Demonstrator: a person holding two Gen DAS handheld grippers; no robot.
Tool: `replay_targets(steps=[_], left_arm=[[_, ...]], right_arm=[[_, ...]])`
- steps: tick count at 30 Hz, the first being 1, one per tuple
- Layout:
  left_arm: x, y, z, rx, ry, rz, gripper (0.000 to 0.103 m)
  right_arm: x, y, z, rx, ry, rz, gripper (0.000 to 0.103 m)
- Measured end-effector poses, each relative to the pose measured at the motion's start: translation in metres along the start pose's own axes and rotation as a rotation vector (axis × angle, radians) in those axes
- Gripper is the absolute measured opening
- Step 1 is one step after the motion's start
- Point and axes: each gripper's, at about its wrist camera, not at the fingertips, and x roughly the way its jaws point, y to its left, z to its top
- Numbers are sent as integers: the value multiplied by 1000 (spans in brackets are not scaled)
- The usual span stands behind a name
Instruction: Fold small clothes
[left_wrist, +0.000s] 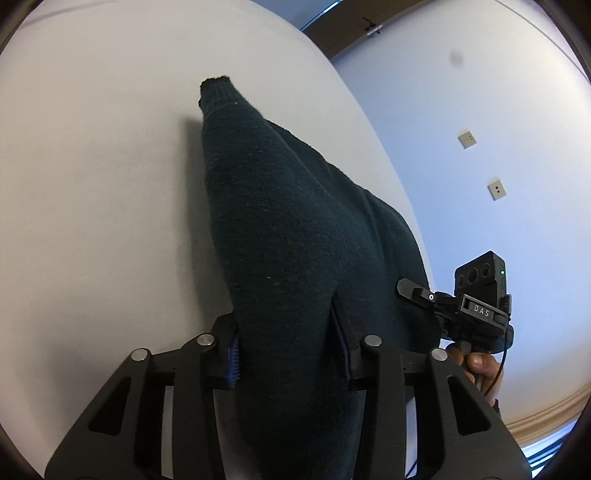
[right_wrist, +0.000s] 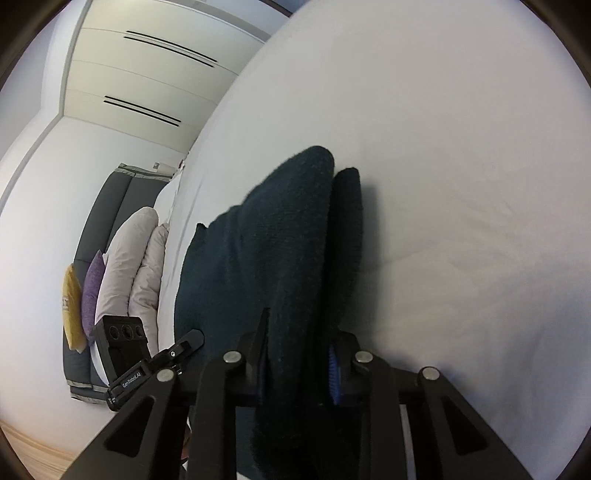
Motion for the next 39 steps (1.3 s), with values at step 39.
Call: replay_targets(steps=[39], left_arm=[[-194,81,-162,-43,-116,127,56]], right_arm=[[59,96,-227,-18,79,54,36]])
